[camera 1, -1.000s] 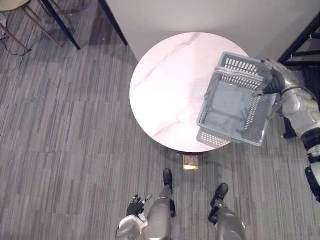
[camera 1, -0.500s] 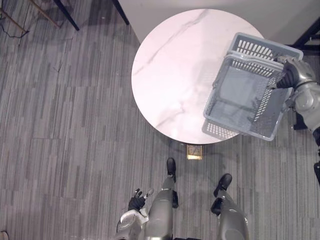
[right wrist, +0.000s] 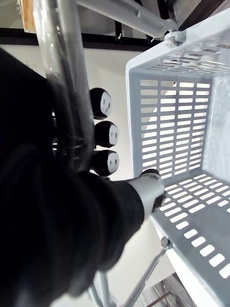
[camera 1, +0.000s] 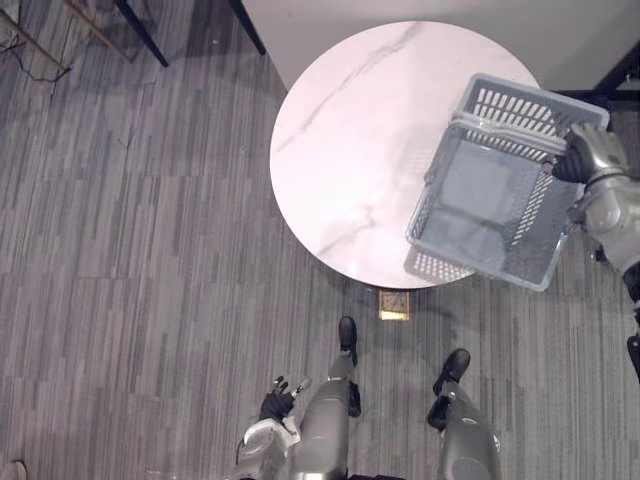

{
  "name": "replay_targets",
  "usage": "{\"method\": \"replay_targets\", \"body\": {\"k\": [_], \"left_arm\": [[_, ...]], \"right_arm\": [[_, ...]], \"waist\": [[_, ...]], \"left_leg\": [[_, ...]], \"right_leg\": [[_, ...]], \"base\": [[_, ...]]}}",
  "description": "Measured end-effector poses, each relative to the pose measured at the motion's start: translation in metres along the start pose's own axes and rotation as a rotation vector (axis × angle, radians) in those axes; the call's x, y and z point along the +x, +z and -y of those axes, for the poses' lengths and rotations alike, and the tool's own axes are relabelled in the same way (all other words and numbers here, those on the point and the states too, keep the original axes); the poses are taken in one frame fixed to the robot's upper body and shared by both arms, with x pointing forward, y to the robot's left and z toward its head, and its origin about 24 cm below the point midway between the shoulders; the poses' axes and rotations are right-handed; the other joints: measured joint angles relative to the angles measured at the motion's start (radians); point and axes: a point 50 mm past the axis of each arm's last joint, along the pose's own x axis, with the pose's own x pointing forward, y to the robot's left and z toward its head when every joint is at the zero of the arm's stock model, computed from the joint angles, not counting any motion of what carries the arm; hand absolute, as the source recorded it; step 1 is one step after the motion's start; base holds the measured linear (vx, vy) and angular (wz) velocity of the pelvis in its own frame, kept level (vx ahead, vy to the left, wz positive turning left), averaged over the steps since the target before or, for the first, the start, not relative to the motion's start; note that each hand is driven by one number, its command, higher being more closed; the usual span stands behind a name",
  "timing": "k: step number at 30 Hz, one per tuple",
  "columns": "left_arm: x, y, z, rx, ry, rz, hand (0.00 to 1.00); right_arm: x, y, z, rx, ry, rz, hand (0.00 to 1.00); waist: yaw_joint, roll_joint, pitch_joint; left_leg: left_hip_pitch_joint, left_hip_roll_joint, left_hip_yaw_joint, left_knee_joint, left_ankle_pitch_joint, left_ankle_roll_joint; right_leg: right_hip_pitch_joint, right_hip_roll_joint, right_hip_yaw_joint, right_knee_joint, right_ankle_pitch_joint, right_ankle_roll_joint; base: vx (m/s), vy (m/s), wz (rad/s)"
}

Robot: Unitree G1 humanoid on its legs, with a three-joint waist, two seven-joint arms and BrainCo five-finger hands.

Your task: Pick vegetable in the basket

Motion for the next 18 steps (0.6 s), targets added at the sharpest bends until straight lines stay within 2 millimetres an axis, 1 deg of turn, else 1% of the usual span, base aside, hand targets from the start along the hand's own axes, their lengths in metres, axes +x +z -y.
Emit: {"method": "replay_targets", "body": {"k": [4,6,7,9,10,11,12,13,14,15,16,18], "left_arm": [[0.0,-0.002,0.001,0.009,-0.004,-0.013,0.0],[0.0,-0.003,0.001,0.012,-0.003,-0.019,0.0],[0.0,-0.003,0.001,0.027,-0.004,-0.021,0.0],[0.0,-0.003,-0.002,0.048,0.003,-0.021,0.0],[0.0,-0.003,-0.003,0.049,0.008,-0.022,0.0],[-0.001,-0.006,-0.007,0.074,0.019,-0.034,0.0],[-0.002,-0.008,-0.012,0.079,0.034,-0.048,0.0],[-0.002,-0.009,-0.017,0.107,0.047,-0.056,0.0],[-0.002,-0.009,-0.019,0.11,0.05,-0.06,0.0],[-0.005,-0.015,-0.026,0.128,0.067,-0.081,0.0],[-0.008,-0.021,-0.032,0.14,0.081,-0.1,0.0],[-0.01,-0.025,-0.036,0.136,0.095,-0.115,0.0]], "right_arm": [[-0.011,0.011,-0.02,-0.023,0.056,0.075,1.0],[-0.017,0.017,-0.03,-0.026,0.077,0.114,1.0],[-0.023,0.023,-0.038,-0.026,0.095,0.143,1.0],[-0.033,0.033,-0.055,-0.016,0.142,0.19,1.0],[-0.037,0.035,-0.06,-0.01,0.157,0.202,1.0],[-0.047,0.038,-0.072,0.011,0.188,0.221,1.0],[-0.053,0.043,-0.079,0.036,0.211,0.24,1.0],[-0.064,0.05,-0.087,0.067,0.236,0.281,1.0],[-0.067,0.051,-0.088,0.072,0.239,0.291,1.0],[-0.076,0.057,-0.093,0.093,0.252,0.328,1.0],[-0.085,0.062,-0.096,0.115,0.26,0.365,1.0],[-0.094,0.066,-0.098,0.142,0.263,0.396,1.0]], "waist": [[-0.002,-0.003,-0.002],[-0.003,-0.01,-0.008],[-0.007,-0.015,-0.01],[-0.011,-0.037,-0.026],[-0.011,-0.045,-0.032],[-0.011,-0.065,-0.059],[-0.011,-0.085,-0.077],[-0.014,-0.111,-0.103],[-0.017,-0.115,-0.111],[-0.031,-0.131,-0.15],[-0.039,-0.143,-0.183],[-0.043,-0.152,-0.201]], "left_leg": [[0.036,-0.001,0.0,0.0,-0.003,-0.004],[0.048,-0.001,0.003,0.0,-0.004,-0.005],[0.061,0.0,0.004,0.0,-0.005,-0.007],[0.087,0.001,0.009,0.0,-0.008,-0.011],[0.094,0.002,0.011,0.0,-0.01,-0.013],[0.1,0.004,0.015,0.0,-0.012,-0.017],[0.109,0.006,0.024,0.0,-0.015,-0.02],[0.129,0.009,0.035,0.0,-0.021,-0.027],[0.131,0.01,0.035,-0.001,-0.022,-0.028],[0.133,0.011,0.036,-0.002,-0.026,-0.026],[0.138,0.013,0.045,-0.005,-0.03,-0.028],[0.169,0.017,0.065,-0.006,-0.039,-0.029]], "right_leg": [[0.038,-0.001,0.0,-0.002,-0.001,0.002],[0.048,-0.001,0.003,-0.003,-0.001,0.002],[0.063,0.0,0.003,-0.005,-0.001,0.002],[0.088,0.0,0.006,-0.011,-0.001,0.003],[0.096,0.001,0.008,-0.014,0.0,0.003],[0.103,0.005,0.01,-0.022,0.001,0.005],[0.108,0.007,0.018,-0.025,0.001,0.005],[0.123,0.01,0.029,-0.032,0.001,0.005],[0.125,0.011,0.029,-0.035,0.001,0.005],[0.132,0.015,0.029,-0.047,0.003,0.008],[0.134,0.018,0.036,-0.054,0.003,0.008],[0.155,0.023,0.056,-0.061,0.003,0.009]], "base": [[0.0,0.0,0.0],[0.0,0.0,0.0],[0.01,-0.012,-0.03],[0.03,-0.016,-0.05],[0.03,-0.02,-0.06],[0.02,-0.018,-0.11],[0.05,-0.028,-0.21],[0.04,-0.025,-0.2],[0.04,-0.03,-0.13],[0.03,-0.021,-0.09],[0.03,-0.019,-0.15],[0.02,-0.021,-0.26]]}}
